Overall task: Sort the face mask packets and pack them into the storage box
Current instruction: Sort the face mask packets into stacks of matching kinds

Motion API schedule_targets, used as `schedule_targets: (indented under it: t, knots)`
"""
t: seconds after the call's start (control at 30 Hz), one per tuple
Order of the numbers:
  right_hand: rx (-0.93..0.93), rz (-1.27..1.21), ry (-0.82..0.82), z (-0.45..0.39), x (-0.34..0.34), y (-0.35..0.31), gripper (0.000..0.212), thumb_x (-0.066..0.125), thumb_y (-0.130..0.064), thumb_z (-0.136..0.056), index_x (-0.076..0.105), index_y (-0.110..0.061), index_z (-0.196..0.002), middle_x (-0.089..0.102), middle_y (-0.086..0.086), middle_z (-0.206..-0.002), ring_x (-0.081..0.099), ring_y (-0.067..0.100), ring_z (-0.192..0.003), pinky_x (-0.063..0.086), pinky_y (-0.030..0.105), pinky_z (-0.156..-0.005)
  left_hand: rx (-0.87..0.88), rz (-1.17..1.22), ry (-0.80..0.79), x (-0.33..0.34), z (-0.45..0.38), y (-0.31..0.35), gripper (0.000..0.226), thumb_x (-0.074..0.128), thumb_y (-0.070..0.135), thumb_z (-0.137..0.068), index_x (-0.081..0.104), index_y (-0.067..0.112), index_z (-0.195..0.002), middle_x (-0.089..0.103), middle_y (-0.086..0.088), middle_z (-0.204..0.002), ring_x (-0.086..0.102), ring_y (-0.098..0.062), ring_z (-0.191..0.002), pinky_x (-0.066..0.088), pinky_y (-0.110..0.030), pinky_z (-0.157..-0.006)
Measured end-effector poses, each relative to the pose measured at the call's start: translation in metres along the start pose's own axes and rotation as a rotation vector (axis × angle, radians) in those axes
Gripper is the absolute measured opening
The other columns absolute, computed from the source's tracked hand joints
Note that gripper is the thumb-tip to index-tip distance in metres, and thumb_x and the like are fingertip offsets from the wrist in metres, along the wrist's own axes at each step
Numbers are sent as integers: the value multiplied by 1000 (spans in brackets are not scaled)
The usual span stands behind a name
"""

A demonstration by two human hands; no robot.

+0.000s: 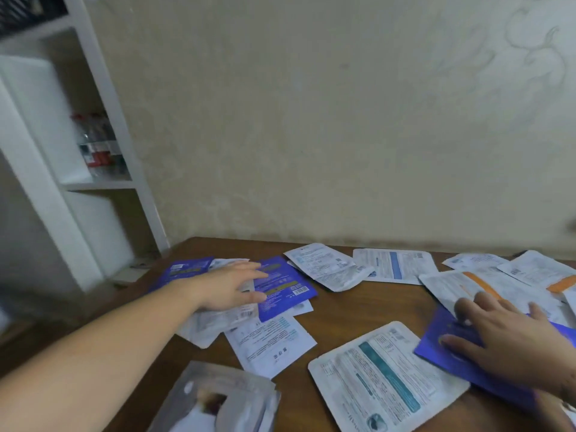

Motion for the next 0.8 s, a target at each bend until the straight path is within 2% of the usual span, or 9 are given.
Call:
schedule_targets:
  t: [0.07,0.13,0.23,0.33,0.47,0.6,0.7,0.77,0.8]
  knots:
    - [-37,32,74,-1,-14,-16,47,28,-80,-80,39,-46,-110,39,-21,-128,38,6,-128,33,40,-108,-46,-42,-48,9,10,-27,83,46,83,-77,16,55,-149,-7,20,-162,-7,-13,-152,8,-51,-122]
    - [-168,11,168,0,-32,-56,54,33,-77,-83,40,-48,-128,30,-19,-149,30,7,-138,30,31,-111,-153,-91,-167,28,24,-60,100,38,95,-62,2,59,-148,-20,20,-160,-17,-20,-150,3,-61,-119]
    - [-442,-248,64,6,-40,-145,59,43,-68,-87,33,-47,-142,18,-22,-156,26,6,-142,30,27,-114,-228,-30,-174,45,44,-95,100,42,94,-63,-8,63,-144,-27,20,-158,-22,-24,-149,1,-69,-115]
    - [-605,-278,23,-1,-39,-227,61,46,-60,-91,23,-48,-147,6,-18,-160,5,12,-149,15,43,-121,-252,-27,-142,53,60,-109,102,49,90,-67,-16,64,-141,-29,19,-158,-27,-25,-147,-4,-69,-112]
    - [-522,-182,-83,-34,-19,-274,64,30,-71,-91,11,-50,-149,-10,-12,-162,-15,23,-149,-5,64,-114,-296,-6,-118,61,77,-129,106,41,99,-49,-24,72,-128,-31,18,-157,-30,-25,-146,-9,-66,-113]
    - [-480,-205,-119,-47,-2,-238,70,11,-83,-79,13,-58,-145,3,-16,-162,-9,15,-150,-6,62,-114,-287,25,-112,64,93,-141,104,25,108,-36,-28,75,-119,-35,17,-155,-34,-25,-143,-11,-65,-113]
    - [-569,-145,-15,-23,-7,-199,79,-5,-87,-65,22,-66,-137,19,-27,-154,10,2,-145,6,40,-115,-293,50,-41,65,95,-148,95,4,108,-38,-24,74,-123,-32,18,-156,-34,-22,-144,-13,-63,-114]
    - [-596,-83,21,-4,-13,-178,67,-1,-85,-74,26,-69,-133,24,-33,-146,22,-4,-139,15,28,-111,-311,68,32,66,89,-150,98,0,107,-41,-18,72,-131,-28,19,-158,-31,-20,-145,-13,-61,-114]
    - [-592,-67,62,0,-18,-170,61,6,-83,-80,35,-66,-131,34,-34,-140,35,-4,-132,24,25,-105,-322,74,66,67,84,-150,101,0,106,-43,-14,70,-136,-26,19,-158,-29,-20,-146,-13,-61,-114]
Point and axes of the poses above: each hand's wrist, its own z-axis away from the middle knuckle, its own x-axis out of the palm, y = z × x, the point moved 8 cm from there along -z, towards the middle knuckle
